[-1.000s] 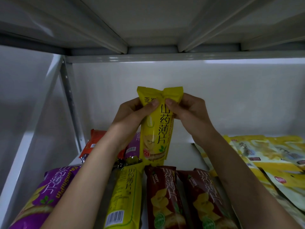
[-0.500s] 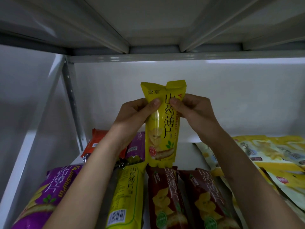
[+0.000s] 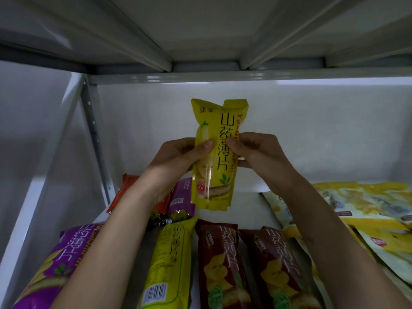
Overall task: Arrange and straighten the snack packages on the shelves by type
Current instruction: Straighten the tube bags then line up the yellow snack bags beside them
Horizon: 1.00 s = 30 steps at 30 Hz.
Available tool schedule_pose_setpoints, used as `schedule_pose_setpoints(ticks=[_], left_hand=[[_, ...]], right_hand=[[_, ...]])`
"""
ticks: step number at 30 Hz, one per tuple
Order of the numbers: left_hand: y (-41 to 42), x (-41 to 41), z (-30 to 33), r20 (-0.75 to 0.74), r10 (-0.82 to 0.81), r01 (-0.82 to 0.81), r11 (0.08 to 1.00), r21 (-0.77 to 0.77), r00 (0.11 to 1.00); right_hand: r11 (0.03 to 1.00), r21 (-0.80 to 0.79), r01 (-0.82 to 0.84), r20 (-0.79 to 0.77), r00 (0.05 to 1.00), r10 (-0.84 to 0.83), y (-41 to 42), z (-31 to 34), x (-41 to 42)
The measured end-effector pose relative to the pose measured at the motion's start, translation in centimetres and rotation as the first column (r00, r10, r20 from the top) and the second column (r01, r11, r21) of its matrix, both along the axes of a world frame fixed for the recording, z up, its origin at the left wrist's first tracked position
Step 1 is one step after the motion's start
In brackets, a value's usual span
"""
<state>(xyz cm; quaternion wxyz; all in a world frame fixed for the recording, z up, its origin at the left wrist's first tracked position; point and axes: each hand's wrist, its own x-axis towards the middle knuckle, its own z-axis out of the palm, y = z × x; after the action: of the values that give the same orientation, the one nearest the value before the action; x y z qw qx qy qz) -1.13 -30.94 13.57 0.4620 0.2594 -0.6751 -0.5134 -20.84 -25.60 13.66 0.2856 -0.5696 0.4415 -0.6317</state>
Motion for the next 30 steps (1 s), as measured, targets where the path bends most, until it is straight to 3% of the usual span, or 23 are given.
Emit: schedule_pose_setpoints(ticks=[4, 9, 15, 18, 24, 30], left_hand=[[0.0, 0.1, -0.1, 0.013, 0.034, -0.033, 0.998, -0.056, 0.999], [-0.1, 0.3, 0.3, -0.029, 0.124, -0.127, 0.979, -0.158, 0.992], [0.3, 0.1, 0.2, 0.025, -0.037, 0.038, 0.998, -0.053, 0.999], [0.4, 0.0, 0.0, 0.093, -0.016, 0.023, 0.996, -0.085, 0.996], [0.5, -0.3, 0.0, 0.073, 0.02, -0.01, 0.992, -0.126, 0.997], [0.8, -0.2, -0.2, 0.151, -0.122, 0.134, 0.988, -0.073, 0.981]], right_hand=[[0.999, 0.04, -0.016, 0.012, 1.0, 0.015, 0.3, 0.2, -0.1], [0.992, 0.002, -0.124, -0.155, 0.98, 0.122, 0.6, 0.1, -0.2], [0.995, -0.098, -0.009, -0.041, 0.999, 0.005, 0.2, 0.3, -0.1], [0.994, -0.102, 0.03, -0.042, 0.999, -0.035, 0.2, 0.3, -0.4], [0.983, 0.025, -0.181, -0.097, 0.978, 0.183, 0.6, 0.1, -1.4], [0.996, -0.048, -0.071, -0.038, 0.997, 0.069, 0.4, 0.2, -1.5]])
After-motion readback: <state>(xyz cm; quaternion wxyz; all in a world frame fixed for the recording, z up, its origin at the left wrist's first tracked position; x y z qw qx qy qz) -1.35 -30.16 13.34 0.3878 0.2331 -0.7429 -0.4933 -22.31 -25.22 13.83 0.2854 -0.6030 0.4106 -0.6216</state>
